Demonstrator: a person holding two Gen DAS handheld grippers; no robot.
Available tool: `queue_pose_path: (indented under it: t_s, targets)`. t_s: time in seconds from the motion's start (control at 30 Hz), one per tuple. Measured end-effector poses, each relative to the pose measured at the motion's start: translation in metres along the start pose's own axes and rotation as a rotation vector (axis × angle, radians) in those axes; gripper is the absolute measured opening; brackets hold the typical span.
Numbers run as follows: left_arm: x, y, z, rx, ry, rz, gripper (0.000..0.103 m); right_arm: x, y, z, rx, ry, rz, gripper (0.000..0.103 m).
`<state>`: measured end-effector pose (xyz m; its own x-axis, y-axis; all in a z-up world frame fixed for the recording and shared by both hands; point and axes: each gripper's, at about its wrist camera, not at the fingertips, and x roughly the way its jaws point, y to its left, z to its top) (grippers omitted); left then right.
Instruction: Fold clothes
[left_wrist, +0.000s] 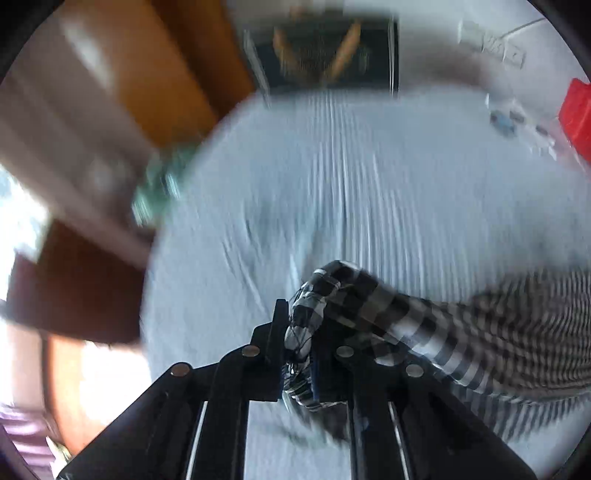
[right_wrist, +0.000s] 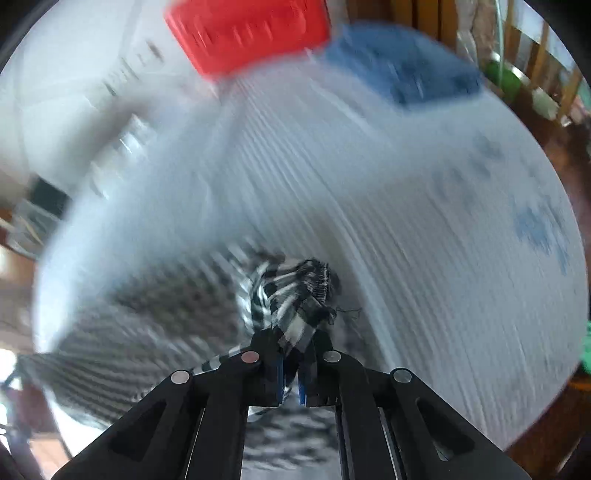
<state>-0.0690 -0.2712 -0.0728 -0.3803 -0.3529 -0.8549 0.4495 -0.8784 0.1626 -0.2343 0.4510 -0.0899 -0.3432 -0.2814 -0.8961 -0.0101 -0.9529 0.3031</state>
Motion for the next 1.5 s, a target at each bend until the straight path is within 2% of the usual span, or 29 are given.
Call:
queue_pose_path:
  t_s: [0.03,0.1,0.13,0.2,0.3,0.43,0.5,0.53,0.57,0.67,0.73,0.77,0.8,0.87,0.93,1.03,1.13,1.27,1.3,1.33,1.4,1.47,1.5]
  targets:
    - [-0.013,-0.001,0.014,0.011,-0.064,0.021,0.01,-0.02,0.003,0.01,0.016,-0.06,0.058,0.005]
    - [-0.04,-0.002,0.028,0.041,-0.205,0.067,0.01,-0.047,0.001,0.016,0.038,-0.13,0.121,0.005]
    - [-0.051,-0.003,0.028,0.065,-0.274,0.095,0.01,-0.062,-0.002,0.017,0.051,-0.167,0.154,0.005]
    - [-0.056,-0.002,0.015,0.091,-0.336,0.107,0.01,-0.076,-0.009,0.008,0.046,-0.177,0.177,0.005]
    - [-0.025,0.01,-0.03,0.08,-0.261,0.054,0.011,-0.058,-0.029,-0.028,0.051,-0.089,0.186,0.005]
    - [0.053,0.026,-0.093,-0.013,0.059,-0.08,0.012,0.002,-0.058,-0.092,0.117,0.091,0.152,0.005]
    - [0.073,0.036,-0.112,-0.084,0.172,-0.161,0.017,0.02,-0.069,-0.115,0.144,0.148,0.117,0.006]
    - [0.077,0.043,-0.115,-0.125,0.21,-0.202,0.023,0.028,-0.074,-0.123,0.157,0.174,0.094,0.014]
    - [0.078,0.051,-0.116,-0.163,0.239,-0.239,0.025,0.031,-0.079,-0.125,0.173,0.176,0.083,0.023]
    - [0.061,0.074,-0.11,-0.264,0.235,-0.356,0.046,0.022,-0.088,-0.119,0.19,0.157,0.047,0.04]
    - [0.036,0.086,-0.099,-0.285,0.18,-0.413,0.066,0.008,-0.087,-0.111,0.167,0.134,0.028,0.051]
    - [0.025,0.088,-0.092,-0.286,0.15,-0.427,0.07,-0.001,-0.086,-0.107,0.155,0.122,0.027,0.052]
    - [0.017,0.088,-0.085,-0.286,0.124,-0.436,0.078,-0.011,-0.086,-0.104,0.141,0.1,0.026,0.053]
    - [0.0,0.09,-0.071,-0.284,0.072,-0.453,0.084,-0.029,-0.084,-0.099,0.117,0.063,0.013,0.059]
    - [0.003,0.086,-0.059,-0.256,0.083,-0.404,0.098,-0.044,-0.082,-0.092,0.101,0.031,0.005,0.063]
    - [0.039,0.071,-0.051,-0.208,0.17,-0.316,0.098,-0.053,-0.074,-0.084,0.076,0.005,-0.002,0.064]
    - [0.076,0.049,-0.058,-0.184,0.26,-0.303,0.098,-0.049,-0.063,-0.075,0.053,0.007,-0.006,0.064]
    - [0.12,0.017,-0.072,-0.131,0.362,-0.286,0.098,-0.021,-0.047,-0.06,0.025,0.043,-0.033,0.065]
    - [0.129,0.011,-0.076,-0.125,0.386,-0.28,0.098,-0.012,-0.042,-0.056,0.02,0.053,-0.039,0.071]
    - [0.136,0.007,-0.08,-0.129,0.407,-0.277,0.098,-0.003,-0.036,-0.052,0.016,0.063,-0.045,0.084]
    - [0.141,0.006,-0.085,-0.152,0.419,-0.274,0.098,0.014,-0.031,-0.047,0.003,0.082,-0.074,0.095]
    - [0.142,0.007,-0.088,-0.176,0.417,-0.269,0.097,0.033,-0.025,-0.044,-0.006,0.12,-0.095,0.098]
    - [0.138,0.006,-0.087,-0.174,0.4,-0.26,0.084,0.042,-0.023,-0.043,-0.01,0.139,-0.106,0.098]
